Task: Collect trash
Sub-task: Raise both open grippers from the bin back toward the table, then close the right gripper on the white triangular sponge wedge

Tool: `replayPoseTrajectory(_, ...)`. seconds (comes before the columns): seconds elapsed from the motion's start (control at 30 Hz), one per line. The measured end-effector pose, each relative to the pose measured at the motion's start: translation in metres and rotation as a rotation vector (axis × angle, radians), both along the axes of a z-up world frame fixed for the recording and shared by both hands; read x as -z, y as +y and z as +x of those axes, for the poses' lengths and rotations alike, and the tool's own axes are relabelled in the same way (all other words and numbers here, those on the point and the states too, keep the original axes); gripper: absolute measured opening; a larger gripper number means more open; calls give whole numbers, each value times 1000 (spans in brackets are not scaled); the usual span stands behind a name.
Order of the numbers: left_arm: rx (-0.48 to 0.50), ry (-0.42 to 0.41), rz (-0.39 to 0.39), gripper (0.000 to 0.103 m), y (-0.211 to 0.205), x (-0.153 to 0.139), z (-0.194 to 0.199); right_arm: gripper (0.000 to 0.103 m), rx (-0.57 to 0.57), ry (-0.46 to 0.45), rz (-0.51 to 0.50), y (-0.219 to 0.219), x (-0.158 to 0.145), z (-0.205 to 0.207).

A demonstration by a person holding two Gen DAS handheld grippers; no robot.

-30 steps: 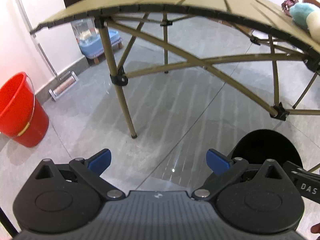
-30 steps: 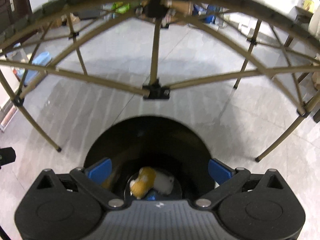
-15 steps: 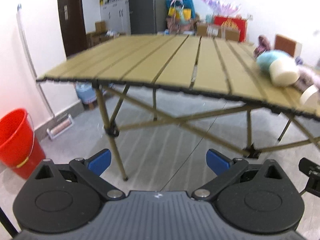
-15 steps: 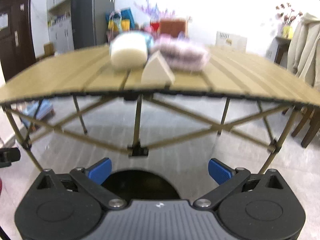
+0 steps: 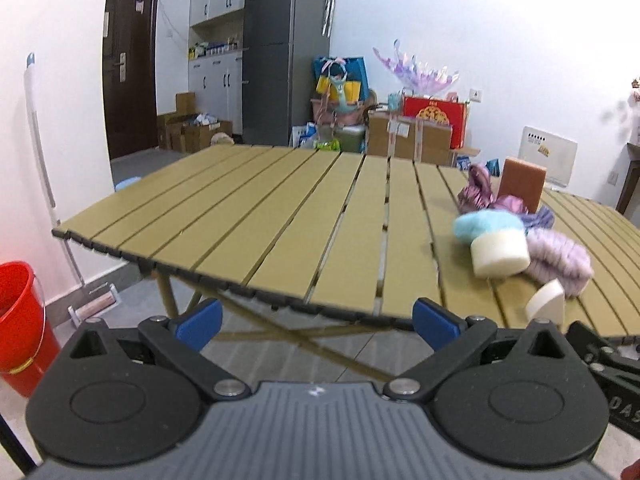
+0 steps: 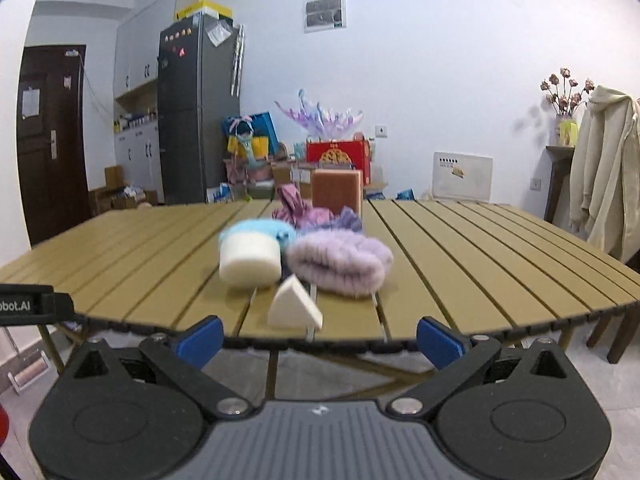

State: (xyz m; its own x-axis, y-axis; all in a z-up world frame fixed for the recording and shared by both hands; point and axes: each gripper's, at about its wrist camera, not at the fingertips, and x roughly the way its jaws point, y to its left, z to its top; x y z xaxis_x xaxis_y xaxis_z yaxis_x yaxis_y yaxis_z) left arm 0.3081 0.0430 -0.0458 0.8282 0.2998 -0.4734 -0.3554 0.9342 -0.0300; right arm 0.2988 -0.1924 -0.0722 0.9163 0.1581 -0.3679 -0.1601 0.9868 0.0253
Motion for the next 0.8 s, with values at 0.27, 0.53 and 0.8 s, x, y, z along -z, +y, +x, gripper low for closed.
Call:
replayPoseTrajectory(0.27, 8, -12, 22, 103, 0, -3, 19, 102, -65, -32, -15, 18, 0, 26)
replayPoseTrajectory(0.53, 9, 16, -1, 103, 12, 9, 25, 87, -38, -11, 6, 24, 22, 49)
replayPoseTrajectory(0.8, -5, 29, -11, 103, 20, 12, 27, 44, -38, -6, -35, 36, 33, 65)
